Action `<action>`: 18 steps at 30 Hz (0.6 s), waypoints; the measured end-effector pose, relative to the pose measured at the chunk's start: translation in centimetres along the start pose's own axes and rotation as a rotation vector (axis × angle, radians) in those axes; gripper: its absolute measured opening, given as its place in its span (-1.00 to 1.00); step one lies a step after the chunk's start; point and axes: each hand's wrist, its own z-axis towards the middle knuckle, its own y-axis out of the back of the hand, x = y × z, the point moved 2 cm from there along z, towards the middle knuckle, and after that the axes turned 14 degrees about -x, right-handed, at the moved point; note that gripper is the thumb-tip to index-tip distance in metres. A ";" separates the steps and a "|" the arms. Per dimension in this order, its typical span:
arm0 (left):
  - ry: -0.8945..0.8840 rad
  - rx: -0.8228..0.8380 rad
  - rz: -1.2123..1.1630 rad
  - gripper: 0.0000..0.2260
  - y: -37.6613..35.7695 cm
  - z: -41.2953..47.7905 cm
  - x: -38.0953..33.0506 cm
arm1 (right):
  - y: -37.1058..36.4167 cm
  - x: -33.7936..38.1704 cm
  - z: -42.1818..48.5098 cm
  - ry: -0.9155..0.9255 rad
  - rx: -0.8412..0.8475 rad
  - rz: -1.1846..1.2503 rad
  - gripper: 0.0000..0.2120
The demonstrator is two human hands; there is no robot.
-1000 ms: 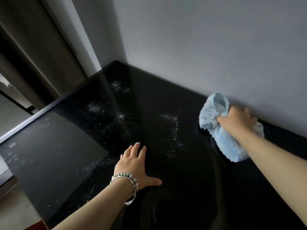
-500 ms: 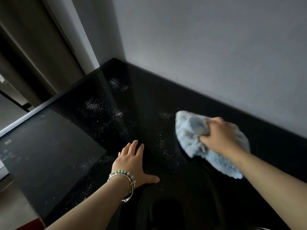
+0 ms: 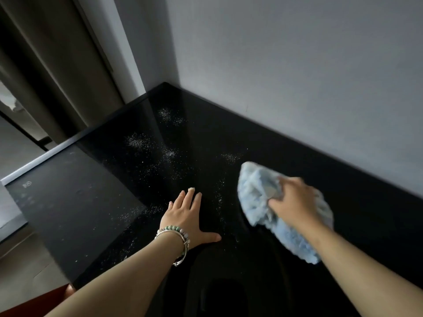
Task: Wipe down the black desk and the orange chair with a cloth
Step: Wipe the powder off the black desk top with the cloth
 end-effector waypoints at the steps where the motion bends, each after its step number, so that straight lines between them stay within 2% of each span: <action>1: -0.005 0.002 0.000 0.08 0.0 -0.2 0.0 | 0.9 -1.3 0.5 -0.088 -0.035 -0.086 -0.77; 3: -0.017 -0.014 0.014 0.06 0.0 -0.4 -0.2 | 1.5 -3.2 0.3 -0.225 0.029 -0.211 -0.81; 5: -0.046 -0.073 0.023 0.02 0.1 -0.9 -0.5 | 0.7 -2.9 -1.2 -0.261 0.096 -0.256 -0.80; 7: -0.085 -0.133 0.007 -0.02 0.2 -1.6 -0.9 | -0.7 -0.4 -3.5 -0.174 0.103 -0.261 -0.69; 10: -0.093 -0.140 -0.030 -0.03 0.4 -2.8 -0.6 | -2.6 4.5 -7.2 0.084 0.152 -0.122 -0.59; 12: -0.072 -0.148 -0.045 -0.03 0.9 -3.5 0.2 | -2.5 5.8 -7.6 0.120 0.220 -0.056 -0.56; 14: -0.057 -0.153 -0.047 -0.05 1.4 -4.4 1.2 | -0.8 4.7 -6.3 0.017 0.119 -0.055 -0.64; 16: -0.058 -0.145 -0.045 -0.06 1.6 -5.4 2.2 | 1.3 1.9 -5.0 -0.133 0.001 -0.160 -0.74; 18: -0.063 -0.127 -0.047 -0.07 1.6 -6.4 3.0 | 2.0 -0.1 -5.2 -0.243 0.023 -0.235 -0.80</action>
